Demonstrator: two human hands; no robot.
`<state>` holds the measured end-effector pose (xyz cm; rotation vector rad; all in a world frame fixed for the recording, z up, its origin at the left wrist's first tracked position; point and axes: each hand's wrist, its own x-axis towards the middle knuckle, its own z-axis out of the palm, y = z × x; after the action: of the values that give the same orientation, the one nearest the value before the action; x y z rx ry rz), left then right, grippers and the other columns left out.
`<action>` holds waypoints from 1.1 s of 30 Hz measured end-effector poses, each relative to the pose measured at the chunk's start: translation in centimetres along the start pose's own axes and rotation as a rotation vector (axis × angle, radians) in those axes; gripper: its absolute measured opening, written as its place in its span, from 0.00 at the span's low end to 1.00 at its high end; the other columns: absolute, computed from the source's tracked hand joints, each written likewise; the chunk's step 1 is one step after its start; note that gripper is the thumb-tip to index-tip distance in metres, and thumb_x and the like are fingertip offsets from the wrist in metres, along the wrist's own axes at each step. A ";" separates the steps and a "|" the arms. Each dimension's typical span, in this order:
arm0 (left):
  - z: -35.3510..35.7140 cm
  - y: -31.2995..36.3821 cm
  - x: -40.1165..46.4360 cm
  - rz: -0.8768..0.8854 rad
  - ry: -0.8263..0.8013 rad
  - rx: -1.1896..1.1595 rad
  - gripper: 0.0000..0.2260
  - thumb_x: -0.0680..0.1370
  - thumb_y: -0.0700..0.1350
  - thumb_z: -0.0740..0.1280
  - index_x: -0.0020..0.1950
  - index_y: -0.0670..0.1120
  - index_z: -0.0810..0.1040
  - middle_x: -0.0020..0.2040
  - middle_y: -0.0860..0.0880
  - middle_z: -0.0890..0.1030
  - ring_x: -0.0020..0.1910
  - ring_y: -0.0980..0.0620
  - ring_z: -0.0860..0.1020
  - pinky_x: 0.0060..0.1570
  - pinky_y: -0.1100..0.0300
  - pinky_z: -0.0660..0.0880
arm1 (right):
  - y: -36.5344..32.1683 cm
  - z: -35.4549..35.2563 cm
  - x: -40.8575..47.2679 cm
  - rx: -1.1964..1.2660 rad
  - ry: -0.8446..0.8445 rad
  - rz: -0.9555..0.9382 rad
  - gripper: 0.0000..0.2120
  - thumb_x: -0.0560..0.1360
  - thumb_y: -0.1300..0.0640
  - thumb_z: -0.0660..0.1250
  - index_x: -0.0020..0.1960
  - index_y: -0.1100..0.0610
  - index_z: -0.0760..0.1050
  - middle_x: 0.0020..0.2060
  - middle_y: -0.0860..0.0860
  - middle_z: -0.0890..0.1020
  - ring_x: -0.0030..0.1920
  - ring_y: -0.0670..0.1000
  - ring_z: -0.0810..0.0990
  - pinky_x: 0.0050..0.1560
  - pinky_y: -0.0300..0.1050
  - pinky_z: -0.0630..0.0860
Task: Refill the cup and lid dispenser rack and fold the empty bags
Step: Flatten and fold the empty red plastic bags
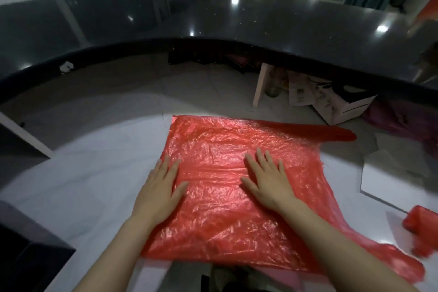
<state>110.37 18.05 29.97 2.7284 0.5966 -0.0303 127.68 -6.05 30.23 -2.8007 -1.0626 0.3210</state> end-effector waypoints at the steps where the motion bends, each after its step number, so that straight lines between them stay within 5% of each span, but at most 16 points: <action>1: -0.1 0.0 -0.6 0.001 0.010 -0.020 0.34 0.75 0.68 0.42 0.78 0.55 0.41 0.75 0.56 0.37 0.74 0.59 0.38 0.71 0.60 0.40 | 0.2 -0.4 -0.7 0.006 0.019 -0.002 0.34 0.77 0.33 0.46 0.77 0.43 0.39 0.77 0.49 0.39 0.75 0.52 0.34 0.74 0.58 0.34; 8: 1.5 2.0 -3.4 -0.002 -0.094 0.028 0.34 0.76 0.68 0.44 0.76 0.56 0.33 0.73 0.55 0.32 0.76 0.52 0.38 0.74 0.53 0.42 | -0.5 -0.6 -5.8 0.044 -0.043 0.072 0.36 0.77 0.33 0.52 0.78 0.43 0.41 0.77 0.49 0.38 0.76 0.54 0.35 0.74 0.56 0.39; 12: 2.8 1.6 -4.3 0.000 -0.082 0.171 0.35 0.70 0.73 0.32 0.71 0.59 0.26 0.74 0.52 0.30 0.75 0.49 0.34 0.73 0.50 0.34 | 0.4 0.9 -8.2 0.033 -0.086 0.163 0.38 0.72 0.26 0.42 0.76 0.39 0.36 0.76 0.48 0.36 0.76 0.55 0.34 0.73 0.59 0.37; 17: 2.8 1.3 -4.0 -0.001 -0.083 0.173 0.34 0.69 0.74 0.33 0.71 0.63 0.27 0.75 0.54 0.32 0.77 0.48 0.36 0.72 0.47 0.34 | 3.5 1.9 -10.8 -0.030 -0.030 0.180 0.39 0.64 0.23 0.27 0.71 0.37 0.26 0.76 0.47 0.34 0.75 0.51 0.33 0.73 0.53 0.35; 25: 0.9 2.1 -5.7 0.049 -0.027 0.068 0.36 0.72 0.71 0.38 0.77 0.57 0.37 0.78 0.50 0.40 0.77 0.49 0.40 0.74 0.52 0.40 | 2.9 0.3 -11.8 -0.044 0.041 0.212 0.35 0.76 0.32 0.42 0.77 0.45 0.38 0.76 0.49 0.37 0.76 0.52 0.34 0.75 0.56 0.37; 33: 3.3 2.5 -8.1 0.023 -0.105 0.193 0.36 0.68 0.75 0.29 0.70 0.61 0.24 0.75 0.53 0.30 0.76 0.47 0.34 0.71 0.45 0.32 | -3.0 3.2 -14.4 0.011 -0.045 0.095 0.36 0.72 0.28 0.38 0.76 0.40 0.35 0.75 0.46 0.33 0.74 0.52 0.30 0.72 0.58 0.32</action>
<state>104.15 11.52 28.49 2.8970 0.5584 -0.2354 114.52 -13.26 29.86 -2.8533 -0.9348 0.4009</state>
